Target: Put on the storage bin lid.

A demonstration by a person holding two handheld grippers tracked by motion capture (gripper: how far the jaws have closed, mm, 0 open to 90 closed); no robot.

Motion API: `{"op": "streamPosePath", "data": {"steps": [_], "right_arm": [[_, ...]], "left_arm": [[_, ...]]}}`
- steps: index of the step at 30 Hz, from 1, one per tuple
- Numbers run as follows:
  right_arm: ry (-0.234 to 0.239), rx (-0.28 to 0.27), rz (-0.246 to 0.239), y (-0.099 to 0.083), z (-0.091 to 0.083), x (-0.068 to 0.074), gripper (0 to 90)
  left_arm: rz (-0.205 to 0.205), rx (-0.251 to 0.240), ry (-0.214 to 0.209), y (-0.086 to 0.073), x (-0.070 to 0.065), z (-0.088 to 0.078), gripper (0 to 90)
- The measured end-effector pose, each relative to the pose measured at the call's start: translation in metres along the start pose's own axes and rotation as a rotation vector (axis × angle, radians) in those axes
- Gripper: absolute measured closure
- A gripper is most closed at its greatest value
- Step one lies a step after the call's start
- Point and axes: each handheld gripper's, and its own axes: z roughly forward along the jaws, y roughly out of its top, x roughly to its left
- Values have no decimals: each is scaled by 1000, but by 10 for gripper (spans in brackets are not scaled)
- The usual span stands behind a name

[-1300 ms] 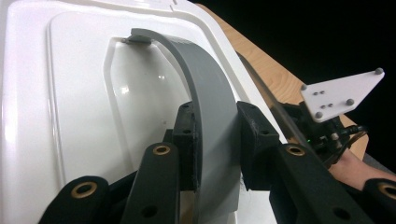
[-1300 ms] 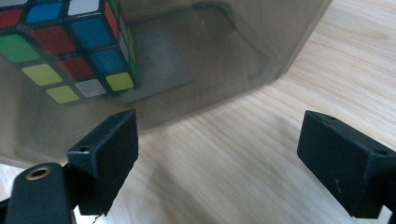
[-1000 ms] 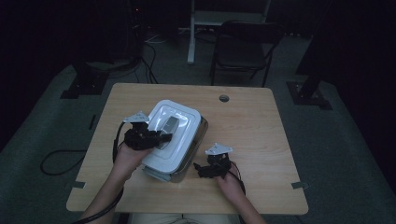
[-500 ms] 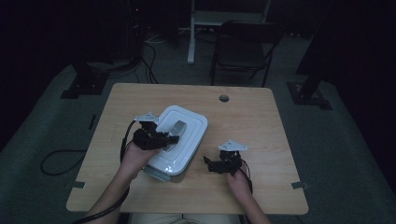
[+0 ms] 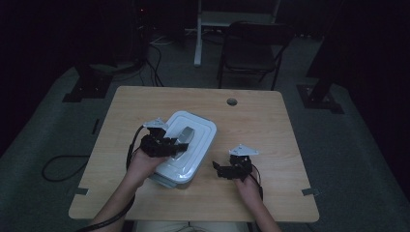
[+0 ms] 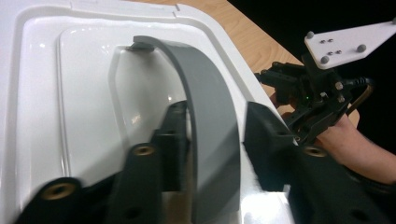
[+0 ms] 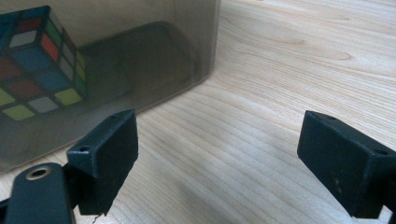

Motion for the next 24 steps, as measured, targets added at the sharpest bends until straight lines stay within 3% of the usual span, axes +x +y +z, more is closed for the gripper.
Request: {"op": "streamPosePath", "data": {"steps": [2,12,17,18,24], "right_arm": [[-9,-2,-2,0,-1,-1,123],[-29,-12,14,-1,-6,-9,123],[-50,-17,18,-2,-8,-13,123],[-51,-13,21,-3,-8,-14,124],[-61,-11,27,-4,-9,-16,123]], "left_arm": [[4,-3,11,1,-1,-3,508],[-5,-36,42,1,8,-19,499],[-3,-66,21,1,14,-24,454],[4,-72,43,0,16,-28,454],[-10,-108,82,-3,30,-41,454]]}}
